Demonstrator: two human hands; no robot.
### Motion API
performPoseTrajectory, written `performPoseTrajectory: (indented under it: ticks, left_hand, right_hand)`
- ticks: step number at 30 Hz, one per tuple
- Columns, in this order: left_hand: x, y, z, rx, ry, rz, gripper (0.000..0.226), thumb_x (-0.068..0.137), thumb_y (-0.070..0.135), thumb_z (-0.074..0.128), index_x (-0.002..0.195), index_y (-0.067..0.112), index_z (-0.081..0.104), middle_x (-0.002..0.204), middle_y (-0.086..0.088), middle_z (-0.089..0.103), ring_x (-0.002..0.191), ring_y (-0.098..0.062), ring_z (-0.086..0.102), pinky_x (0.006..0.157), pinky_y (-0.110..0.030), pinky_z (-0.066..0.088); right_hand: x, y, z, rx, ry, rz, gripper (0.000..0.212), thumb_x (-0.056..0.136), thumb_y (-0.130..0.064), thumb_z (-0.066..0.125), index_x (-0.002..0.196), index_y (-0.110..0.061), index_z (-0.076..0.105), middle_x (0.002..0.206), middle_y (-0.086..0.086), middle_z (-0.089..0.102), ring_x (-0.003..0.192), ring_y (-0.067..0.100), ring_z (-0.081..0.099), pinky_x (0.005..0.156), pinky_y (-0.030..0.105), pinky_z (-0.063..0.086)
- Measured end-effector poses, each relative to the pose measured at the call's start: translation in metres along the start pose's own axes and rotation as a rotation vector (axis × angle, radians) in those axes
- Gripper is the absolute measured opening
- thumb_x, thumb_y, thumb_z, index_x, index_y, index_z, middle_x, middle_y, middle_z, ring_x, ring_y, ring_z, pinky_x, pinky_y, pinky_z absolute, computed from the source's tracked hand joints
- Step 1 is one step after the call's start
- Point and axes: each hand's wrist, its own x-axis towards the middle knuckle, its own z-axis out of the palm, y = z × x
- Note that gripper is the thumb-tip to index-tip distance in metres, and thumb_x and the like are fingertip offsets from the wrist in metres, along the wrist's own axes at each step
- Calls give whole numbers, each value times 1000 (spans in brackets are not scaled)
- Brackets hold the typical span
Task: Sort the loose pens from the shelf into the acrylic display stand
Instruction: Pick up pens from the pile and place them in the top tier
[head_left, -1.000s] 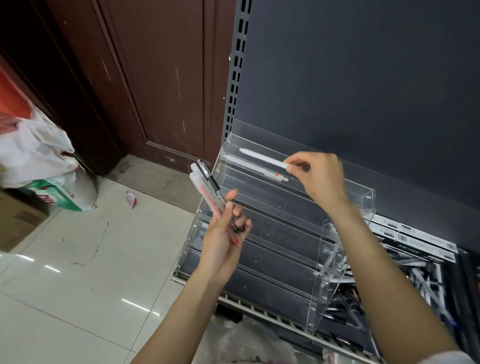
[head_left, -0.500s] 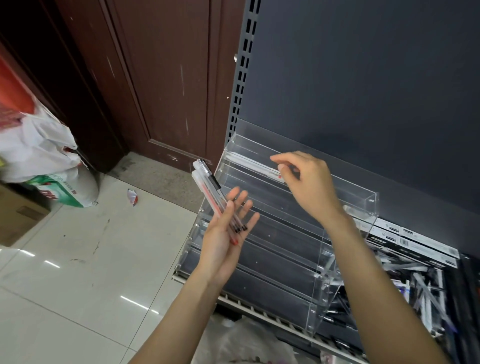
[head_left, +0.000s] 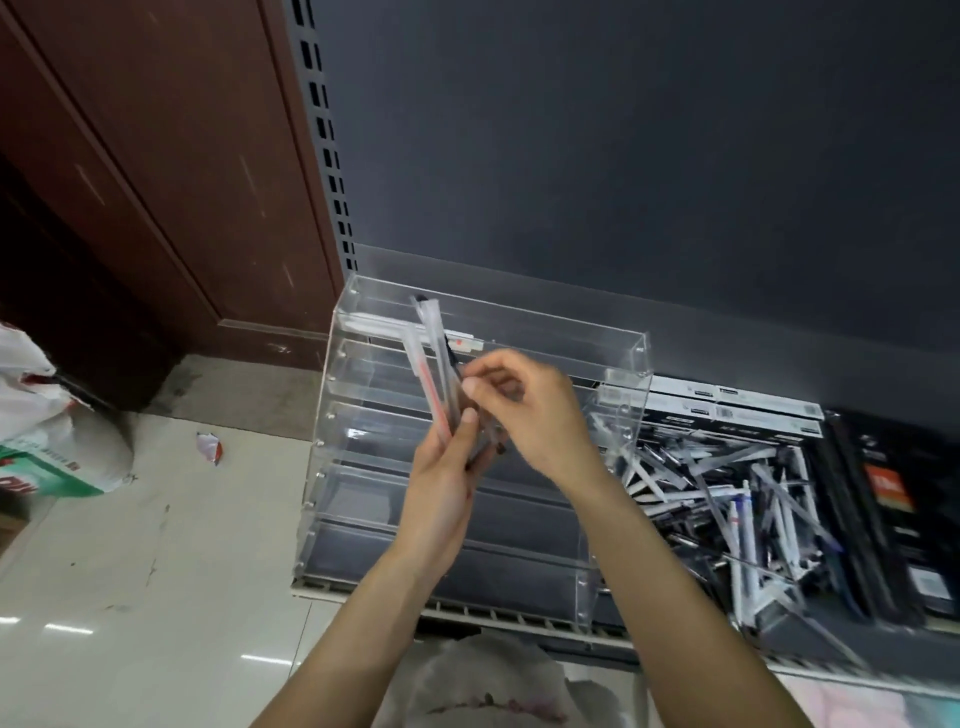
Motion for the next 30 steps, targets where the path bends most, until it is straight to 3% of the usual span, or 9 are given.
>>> performPoseTrajectory:
  ticks: [3,6,9,13,19,25,27,30]
  left_hand:
    - [3,-2,1,-34,-8,-4,31,100,13,37,124,21,56,122,3,66,113,-10,61,96,-26,50]
    - [6,-3,-3,-132,69,-74,25,100,13,40,107,20,62,90,4,69,83,-8,64,77,-21,54]
    - [8,-2,-9,-210,128,-120,25,101,14,37,100,19,61,65,7,54,54,-3,47,53,-14,44]
    - [11,0,-18,-283,178,-159,23,102,17,37,95,19,59,52,10,31,41,-2,26,36,-12,26]
    - [12,3,-28,-349,176,-147,24,100,25,39,86,17,57,49,11,27,38,-2,25,34,-12,21]
    - [9,4,-32,-356,183,-131,24,100,25,40,84,18,58,51,10,30,41,-2,27,37,-12,26]
    - [8,4,-32,-368,188,-131,25,99,25,40,84,18,58,52,10,31,41,-2,28,37,-12,27]
    - [6,6,-33,-364,203,-130,26,100,25,41,83,18,59,54,10,31,43,-2,28,39,-13,26]
  right_hand:
    - [6,4,-28,-10,133,-37,7,89,-16,62,92,-21,66,81,-14,66,77,-1,62,73,16,49]
    - [20,14,-63,-314,192,-122,8,89,-18,62,95,-17,67,87,-7,66,79,9,63,74,27,52]
    - [35,29,-88,-659,101,-151,8,90,-22,61,94,-19,67,91,-8,62,81,9,58,75,36,51]
    - [47,42,-98,-762,-48,-127,5,88,-20,65,91,-20,68,87,-12,59,77,5,56,75,31,49]
    - [54,47,-104,-604,-187,-29,6,80,-19,73,84,-23,74,77,-14,65,78,3,61,79,24,48]
    - [51,34,-106,-686,-289,50,19,94,-21,56,105,-23,71,91,-10,72,97,8,64,90,37,49]
    - [41,30,-104,-753,-239,67,23,98,-24,48,111,-24,68,101,-8,71,103,12,62,89,36,48]
    - [20,14,-87,-737,58,-87,21,97,-22,51,108,-23,68,106,-5,70,101,15,61,82,28,47]
